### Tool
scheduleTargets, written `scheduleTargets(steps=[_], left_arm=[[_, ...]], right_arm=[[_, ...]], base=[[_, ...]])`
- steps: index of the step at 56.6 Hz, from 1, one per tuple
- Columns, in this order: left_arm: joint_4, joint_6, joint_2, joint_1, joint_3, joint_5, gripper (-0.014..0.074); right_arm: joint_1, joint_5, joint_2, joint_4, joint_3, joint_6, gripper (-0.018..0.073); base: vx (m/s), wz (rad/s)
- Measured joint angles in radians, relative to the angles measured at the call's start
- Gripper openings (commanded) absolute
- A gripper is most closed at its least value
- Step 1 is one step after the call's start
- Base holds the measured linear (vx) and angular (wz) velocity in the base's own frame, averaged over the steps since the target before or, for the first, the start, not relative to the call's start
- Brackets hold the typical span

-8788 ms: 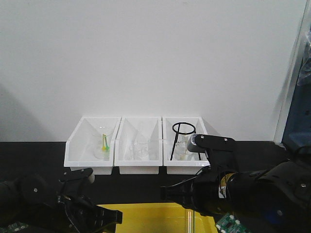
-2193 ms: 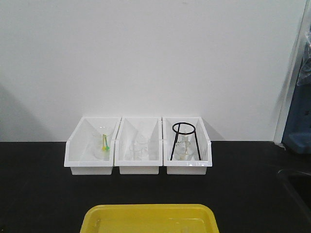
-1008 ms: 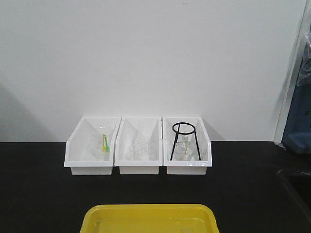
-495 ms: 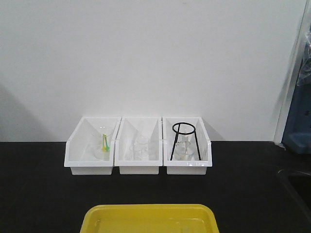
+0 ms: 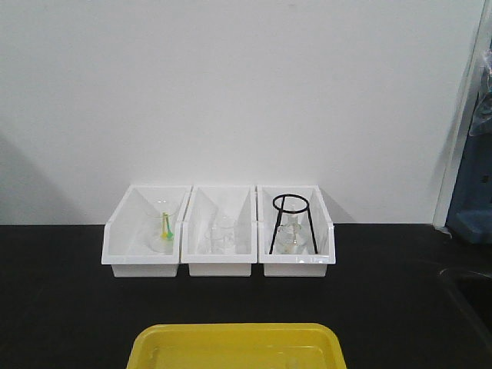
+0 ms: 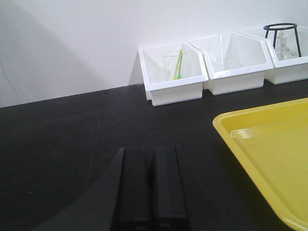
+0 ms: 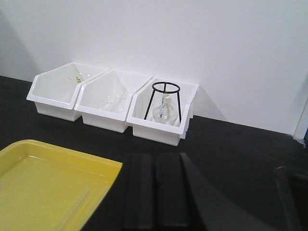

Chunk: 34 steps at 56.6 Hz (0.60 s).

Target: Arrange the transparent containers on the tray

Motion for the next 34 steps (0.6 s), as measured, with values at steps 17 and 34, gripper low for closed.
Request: scheduleTargets(steps=[17, 34], left_arm=[[0.0, 0.0, 0.0, 0.0, 0.0, 0.0, -0.0003], [0.0, 0.0, 0.0, 0.0, 0.002, 0.005, -0.0003]], right_arm=[[-0.29, -0.088, -0.219, 0.397, 0.258, -0.329, -0.0009], [-0.447, -0.036, -0.373, 0.517, 0.423, -0.373, -0.0009]], base=[[0.0, 0.0], [0.0, 0.0]])
